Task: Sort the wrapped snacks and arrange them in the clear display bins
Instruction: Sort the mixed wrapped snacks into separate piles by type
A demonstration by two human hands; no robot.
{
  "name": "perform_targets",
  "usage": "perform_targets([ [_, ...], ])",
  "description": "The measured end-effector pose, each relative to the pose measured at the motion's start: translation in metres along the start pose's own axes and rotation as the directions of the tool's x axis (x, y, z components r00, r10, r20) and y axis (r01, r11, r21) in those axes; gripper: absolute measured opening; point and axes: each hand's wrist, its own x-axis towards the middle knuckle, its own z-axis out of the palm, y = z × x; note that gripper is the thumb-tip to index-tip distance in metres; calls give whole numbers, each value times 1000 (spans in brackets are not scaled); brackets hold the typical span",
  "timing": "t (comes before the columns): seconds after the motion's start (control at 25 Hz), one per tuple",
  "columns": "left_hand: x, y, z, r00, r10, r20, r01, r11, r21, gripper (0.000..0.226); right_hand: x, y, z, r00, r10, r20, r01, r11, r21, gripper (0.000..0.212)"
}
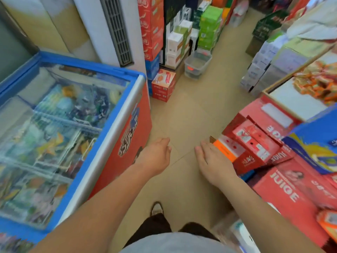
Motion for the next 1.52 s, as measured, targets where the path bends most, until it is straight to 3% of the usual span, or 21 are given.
perform_targets([
  [0.24, 171, 19, -50, 993, 87, 74, -91, 994, 64, 47, 147, 27, -50, 994, 108, -20, -107, 994, 34, 45],
  [0.32, 233, 35, -59, 989, 113, 93, -120, 991, 66, 49, 202, 48, -67, 991, 119, -55, -115, 991, 68, 51],
  [0.4, 293, 54, -70, 987, 134, 91, -141, 987, 75, 50, 259, 67, -84, 992, 104, -69, -105, 995, -2, 61],
  [0.48, 349, 71, -80, 987, 129, 96, -134, 990, 42, 50, 309, 90, -99, 990, 133, -55, -129, 989, 69, 70],
  [0.6, 424, 94, -99, 982, 159, 106, -166, 985, 55, 51, 363, 111, -126, 977, 202, -64, -197, 977, 87, 55],
  [0.8, 570, 126, -121, 964, 208, 165, -221, 973, 67, 55, 466, 155, -158, 955, 289, -70, -284, 956, 80, 55],
  [1.16, 829, 206, -155, 873, 361, 328, -418, 900, 122, 52, 633, 223, -218, 798, 600, -56, -567, 780, 266, 54],
  [1.52, 988, 388, -89, 707, 483, 517, -597, 799, 71, 54, 705, 370, -290, 625, 753, -205, -616, 638, 463, 42],
])
